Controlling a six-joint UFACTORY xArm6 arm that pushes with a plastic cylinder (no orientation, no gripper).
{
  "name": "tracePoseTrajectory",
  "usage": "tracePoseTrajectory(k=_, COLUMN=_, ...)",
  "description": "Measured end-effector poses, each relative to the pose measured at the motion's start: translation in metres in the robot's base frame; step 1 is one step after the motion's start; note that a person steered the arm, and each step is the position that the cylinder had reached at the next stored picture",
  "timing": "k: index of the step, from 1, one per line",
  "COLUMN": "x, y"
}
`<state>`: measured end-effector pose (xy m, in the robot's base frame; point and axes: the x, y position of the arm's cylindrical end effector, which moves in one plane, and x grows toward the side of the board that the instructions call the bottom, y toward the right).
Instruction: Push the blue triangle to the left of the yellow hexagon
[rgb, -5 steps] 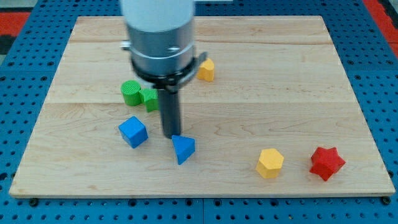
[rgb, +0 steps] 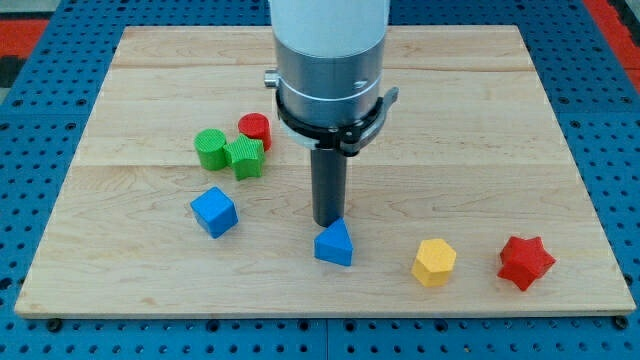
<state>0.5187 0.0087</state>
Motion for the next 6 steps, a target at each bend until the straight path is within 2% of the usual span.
tracePoseTrajectory(k=5, x=0.029, y=0.018)
tracePoseTrajectory(k=6, x=-0.011, y=0.001)
